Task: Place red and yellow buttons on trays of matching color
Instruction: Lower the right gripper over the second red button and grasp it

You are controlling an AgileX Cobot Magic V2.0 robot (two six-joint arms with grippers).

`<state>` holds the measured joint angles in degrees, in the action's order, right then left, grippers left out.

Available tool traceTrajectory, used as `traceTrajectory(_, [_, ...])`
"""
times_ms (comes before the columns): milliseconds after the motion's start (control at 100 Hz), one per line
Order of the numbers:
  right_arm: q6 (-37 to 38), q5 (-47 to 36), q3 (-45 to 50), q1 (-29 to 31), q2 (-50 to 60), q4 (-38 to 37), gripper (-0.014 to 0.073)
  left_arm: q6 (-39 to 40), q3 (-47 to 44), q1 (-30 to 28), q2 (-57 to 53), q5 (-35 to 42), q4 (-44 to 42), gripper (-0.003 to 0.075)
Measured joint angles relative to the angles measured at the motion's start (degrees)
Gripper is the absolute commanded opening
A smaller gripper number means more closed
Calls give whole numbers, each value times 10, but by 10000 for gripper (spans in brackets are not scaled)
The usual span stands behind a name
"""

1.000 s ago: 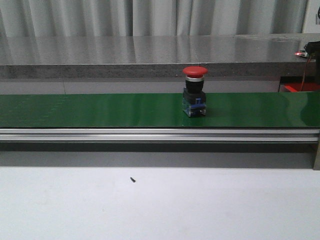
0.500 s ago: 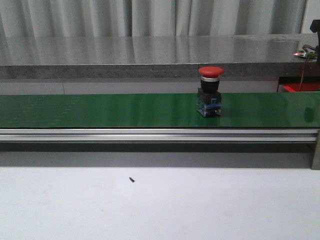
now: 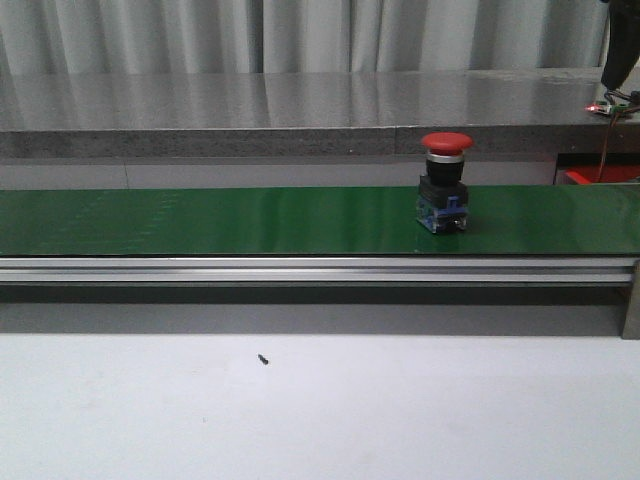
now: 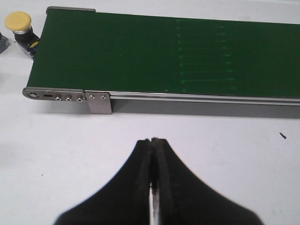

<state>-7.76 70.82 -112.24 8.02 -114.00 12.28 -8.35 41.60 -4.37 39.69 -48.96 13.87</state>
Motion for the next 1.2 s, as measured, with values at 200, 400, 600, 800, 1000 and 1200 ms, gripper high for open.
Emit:
traceTrajectory(200, [-8,-10,113,-29,90,4,517,0,0,0,0,0,0,-20])
traceTrajectory(400, [-17,-78,246,-67,188,15,517,0,0,0,0,0,0,-20])
traceTrajectory(600, [-21,-107,309,-117,226,27,517,0,0,0,0,0,0,-20])
traceTrajectory(800, [-23,-132,315,-165,226,30,517,0,0,0,0,0,0,-20])
traceTrajectory(1000, [-24,-154,315,-182,216,30,517,0,0,0,0,0,0,-20])
traceTrajectory(1200, [-29,-170,315,-182,180,16,517,0,0,0,0,0,0,-20])
